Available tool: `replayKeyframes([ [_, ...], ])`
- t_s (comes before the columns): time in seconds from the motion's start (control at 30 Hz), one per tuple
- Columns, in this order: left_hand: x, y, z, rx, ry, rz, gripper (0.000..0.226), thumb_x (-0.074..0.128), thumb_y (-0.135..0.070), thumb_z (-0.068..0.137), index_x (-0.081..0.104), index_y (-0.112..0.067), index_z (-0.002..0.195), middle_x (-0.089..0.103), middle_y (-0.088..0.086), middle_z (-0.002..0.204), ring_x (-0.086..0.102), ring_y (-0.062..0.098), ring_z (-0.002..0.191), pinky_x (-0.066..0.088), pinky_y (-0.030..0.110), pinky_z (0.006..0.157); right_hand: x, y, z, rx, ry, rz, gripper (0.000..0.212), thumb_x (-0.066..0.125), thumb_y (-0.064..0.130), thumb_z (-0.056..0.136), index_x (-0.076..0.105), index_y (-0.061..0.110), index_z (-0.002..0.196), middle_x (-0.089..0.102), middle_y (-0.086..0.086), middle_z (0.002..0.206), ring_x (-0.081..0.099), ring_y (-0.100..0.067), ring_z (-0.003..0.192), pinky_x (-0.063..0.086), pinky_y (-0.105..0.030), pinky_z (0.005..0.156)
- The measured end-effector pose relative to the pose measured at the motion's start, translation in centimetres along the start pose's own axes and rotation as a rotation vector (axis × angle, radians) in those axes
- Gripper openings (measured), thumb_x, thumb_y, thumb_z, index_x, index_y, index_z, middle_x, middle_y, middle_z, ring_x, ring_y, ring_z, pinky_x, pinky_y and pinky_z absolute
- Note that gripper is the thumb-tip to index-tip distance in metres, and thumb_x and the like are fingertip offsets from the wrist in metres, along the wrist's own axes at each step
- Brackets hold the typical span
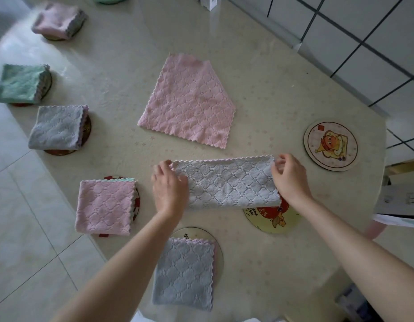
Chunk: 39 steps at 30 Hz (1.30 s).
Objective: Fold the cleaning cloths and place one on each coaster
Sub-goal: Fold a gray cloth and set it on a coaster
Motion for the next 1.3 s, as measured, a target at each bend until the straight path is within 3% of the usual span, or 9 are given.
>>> replayKeyframes([
  [0.1, 2.2, -2.9, -5.4, 0.397, 0.066, 0.189, 0.055, 0.053, -0.016, 0.083, 0.036, -0.01, 0.135, 0.038, 0.012, 0.139, 0.033, 0.027, 0.131, 0.027, 0.044, 0.114, 0.5, 2.0, -3.8, -0.301, -0.067, -0.209, 0.042, 0.053, 0.012, 0.091, 0.046, 0.002, 0.132, 0.051, -0.011, 0.131, 0.048, -0.025, 0.12, 0.046, -0.038, 0.098],
  [0.2, 5.5, -4.4, -11.0, 0.707, 0.259, 0.274, 0.067, 0.057, -0.016, 0.073, 0.041, -0.011, 0.137, 0.039, 0.009, 0.147, 0.026, 0.028, 0.141, 0.021, 0.047, 0.116, 3.3, 3.3, -8.1, -0.596, 0.017, -0.298, 0.046, 0.05, 0.005, 0.086, 0.049, 0.001, 0.132, 0.053, -0.014, 0.134, 0.048, -0.03, 0.125, 0.041, -0.042, 0.105],
  [0.27, 6.9, -4.1, -13.0, 0.773, 0.348, 0.347, 0.071, 0.053, -0.023, 0.073, 0.038, -0.013, 0.142, 0.034, 0.005, 0.152, 0.023, 0.026, 0.144, 0.021, 0.046, 0.117, 5.4, 3.3, -10.7, -0.708, 0.089, -0.39, 0.051, 0.048, 0.003, 0.084, 0.048, 0.003, 0.135, 0.051, -0.012, 0.137, 0.046, -0.028, 0.128, 0.036, -0.04, 0.109],
  [0.4, 7.7, -2.8, -13.0, 0.701, 0.441, 0.45, 0.073, 0.054, -0.031, 0.078, 0.034, -0.013, 0.146, 0.031, 0.002, 0.154, 0.028, 0.022, 0.141, 0.033, 0.048, 0.11, 7.1, 1.8, -13.0, -0.724, 0.154, -0.505, 0.057, 0.039, 0.004, 0.082, 0.046, 0.006, 0.138, 0.048, -0.008, 0.142, 0.04, -0.023, 0.134, 0.027, -0.038, 0.113],
  [0.53, 7.5, -1.9, -12.5, 0.718, 0.495, 0.529, 0.071, 0.04, -0.035, 0.096, -0.001, -0.02, 0.152, -0.007, -0.008, 0.159, -0.006, 0.017, 0.147, 0.002, 0.045, 0.119, 6.6, 0.2, -12.9, -0.705, 0.169, -0.57, 0.059, 0.033, 0.005, 0.08, 0.049, 0.009, 0.136, 0.048, -0.005, 0.142, 0.043, -0.023, 0.133, 0.036, -0.042, 0.109],
  [0.6, 6.8, -1.0, -12.1, 0.68, 0.492, 0.506, 0.067, 0.031, -0.043, 0.098, -0.003, -0.024, 0.152, -0.012, -0.013, 0.157, -0.012, 0.012, 0.145, -0.001, 0.042, 0.119, 5.8, -0.5, -12.7, -0.691, 0.176, -0.578, 0.058, 0.032, 0.005, 0.079, 0.052, 0.009, 0.134, 0.05, -0.005, 0.14, 0.046, -0.023, 0.13, 0.039, -0.041, 0.107],
  [0.8, 4.9, 2.8, -11.2, 0.564, 0.449, 0.472, 0.079, -0.005, -0.059, 0.079, -0.003, -0.03, 0.151, -0.013, -0.017, 0.157, -0.016, 0.009, 0.144, -0.005, 0.036, 0.116, 3.8, -1.7, -11.8, -0.663, 0.131, -0.546, 0.052, 0.043, -0.001, 0.076, 0.059, 0.009, 0.125, 0.059, -0.006, 0.127, 0.055, -0.024, 0.119, 0.047, -0.041, 0.097],
  [0.93, 3.9, 4.4, -10.8, 0.488, 0.436, 0.463, 0.082, -0.007, -0.061, 0.076, 0.002, -0.031, 0.152, -0.011, -0.017, 0.156, -0.01, 0.009, 0.145, 0.002, 0.041, 0.117, 3.5, -0.5, -10.9, -0.676, 0.097, -0.55, 0.055, 0.07, -0.008, 0.062, 0.062, 0.009, 0.114, 0.062, -0.007, 0.11, 0.059, -0.026, 0.101, 0.053, -0.037, 0.079],
  [1.3, 3.5, 5.9, -10.7, 0.417, 0.372, 0.468, 0.079, 0.002, -0.062, 0.082, 0.01, -0.025, 0.152, 0.0, -0.012, 0.158, 0.0, 0.01, 0.146, 0.006, 0.044, 0.117, 4.0, 1.0, -9.1, -0.661, 0.098, -0.713, 0.044, 0.069, -0.004, 0.061, 0.059, 0.016, 0.098, 0.057, -0.003, 0.093, 0.056, -0.026, 0.085, 0.051, -0.036, 0.063],
])
Point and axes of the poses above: each hand's wrist, its own z-axis towards the middle knuckle, its own x-axis out of the palm, y = z × x, the point moved 8 cm from there along z, towards the middle knuckle
